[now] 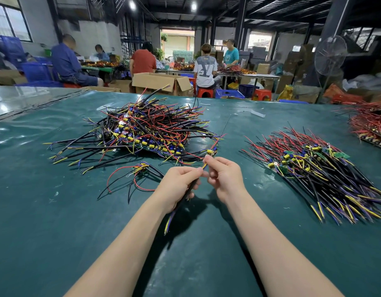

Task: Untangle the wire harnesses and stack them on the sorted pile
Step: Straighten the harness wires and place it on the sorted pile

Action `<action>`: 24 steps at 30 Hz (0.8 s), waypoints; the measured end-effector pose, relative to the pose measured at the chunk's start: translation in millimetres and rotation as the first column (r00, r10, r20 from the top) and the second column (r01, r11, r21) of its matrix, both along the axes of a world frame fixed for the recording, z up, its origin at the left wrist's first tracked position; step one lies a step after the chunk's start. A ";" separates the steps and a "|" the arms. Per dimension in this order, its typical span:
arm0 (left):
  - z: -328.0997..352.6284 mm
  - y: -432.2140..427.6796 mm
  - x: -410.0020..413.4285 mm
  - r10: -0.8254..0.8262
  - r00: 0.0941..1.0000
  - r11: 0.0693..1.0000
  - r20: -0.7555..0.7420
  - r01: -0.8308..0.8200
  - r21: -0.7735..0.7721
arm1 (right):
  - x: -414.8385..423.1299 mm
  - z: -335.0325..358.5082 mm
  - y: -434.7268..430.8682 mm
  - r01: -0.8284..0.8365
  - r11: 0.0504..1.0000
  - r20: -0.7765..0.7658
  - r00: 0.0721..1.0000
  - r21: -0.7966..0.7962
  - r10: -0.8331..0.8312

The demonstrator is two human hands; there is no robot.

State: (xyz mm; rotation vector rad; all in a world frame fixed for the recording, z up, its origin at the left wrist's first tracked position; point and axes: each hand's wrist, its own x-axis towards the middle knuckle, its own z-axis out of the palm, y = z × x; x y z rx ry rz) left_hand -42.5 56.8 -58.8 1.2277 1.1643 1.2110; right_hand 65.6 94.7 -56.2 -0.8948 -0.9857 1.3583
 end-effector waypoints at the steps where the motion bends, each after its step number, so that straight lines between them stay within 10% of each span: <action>1: -0.3 -0.4 -0.7 -0.003 0.999 1.000 -0.035 0.004 0.014 | -0.9 -0.5 -0.6 0.000 1.000 0.013 1.000 0.002 0.000; 9: -5.3 -3.6 -3.4 -0.059 0.901 0.994 -0.429 0.093 0.059 | 17.3 0.2 9.1 0.204 0.979 -0.061 0.977 -0.023 -0.205; 24: 3.7 -10.7 -18.2 -0.243 0.821 0.969 -0.516 0.229 -0.092 | 40.3 -15.1 30.7 0.341 0.939 0.057 0.939 -0.048 -0.338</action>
